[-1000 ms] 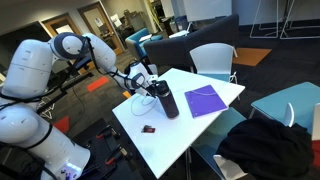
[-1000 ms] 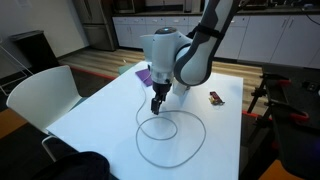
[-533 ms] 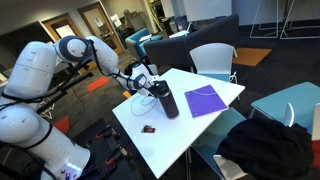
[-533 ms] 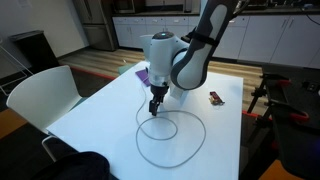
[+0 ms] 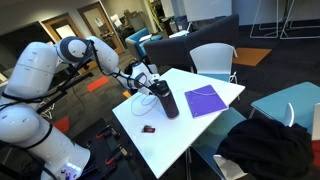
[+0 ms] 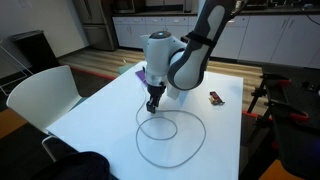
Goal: Straighten the cable
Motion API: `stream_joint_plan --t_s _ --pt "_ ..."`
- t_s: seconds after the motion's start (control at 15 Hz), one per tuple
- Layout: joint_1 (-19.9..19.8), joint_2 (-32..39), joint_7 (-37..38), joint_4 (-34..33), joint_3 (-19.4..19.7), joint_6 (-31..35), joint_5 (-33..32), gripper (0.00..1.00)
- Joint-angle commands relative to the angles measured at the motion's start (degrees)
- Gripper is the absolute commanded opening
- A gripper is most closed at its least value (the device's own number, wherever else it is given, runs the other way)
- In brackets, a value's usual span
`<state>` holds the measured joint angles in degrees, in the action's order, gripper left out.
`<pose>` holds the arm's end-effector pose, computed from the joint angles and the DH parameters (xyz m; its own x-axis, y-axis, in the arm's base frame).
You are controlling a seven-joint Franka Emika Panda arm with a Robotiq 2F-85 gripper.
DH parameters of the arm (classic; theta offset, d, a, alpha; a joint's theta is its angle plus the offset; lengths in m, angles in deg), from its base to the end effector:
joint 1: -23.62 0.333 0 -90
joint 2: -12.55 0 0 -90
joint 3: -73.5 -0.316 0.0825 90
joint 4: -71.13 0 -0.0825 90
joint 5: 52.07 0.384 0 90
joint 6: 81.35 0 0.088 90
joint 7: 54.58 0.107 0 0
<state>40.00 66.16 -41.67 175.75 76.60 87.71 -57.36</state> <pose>0.6104 0.1514 0.0398 0.9730 0.1224 0.1956 0.1178 -0.9924 0.0347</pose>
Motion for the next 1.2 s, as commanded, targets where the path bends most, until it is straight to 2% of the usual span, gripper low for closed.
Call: stream_joint_plan --t_s 0.0,0.13,0.2,0.47,0.8,1.0,1.13 --pt "1.19 0.05 -0.47 -0.58 0.79 -1.74 1.10 0.17" --pt "1.45 -0.68 -0.09 0.11 0.77 -2.01 1.27 0.02" --pt "2.03 -1.20 0.51 0.78 0.98 -2.18 1.46 0.00" --pt "3.77 -4.45 2.84 4.11 1.26 -5.96 2.72 0.02" --pt "11.00 -12.23 8.79 14.72 6.52 -5.23 1.40 0.02" --pt "12.25 -17.47 8.43 20.91 5.81 -5.28 1.05 0.02" --pt "10.05 -20.54 6.30 24.12 2.66 -4.73 1.84 0.02"
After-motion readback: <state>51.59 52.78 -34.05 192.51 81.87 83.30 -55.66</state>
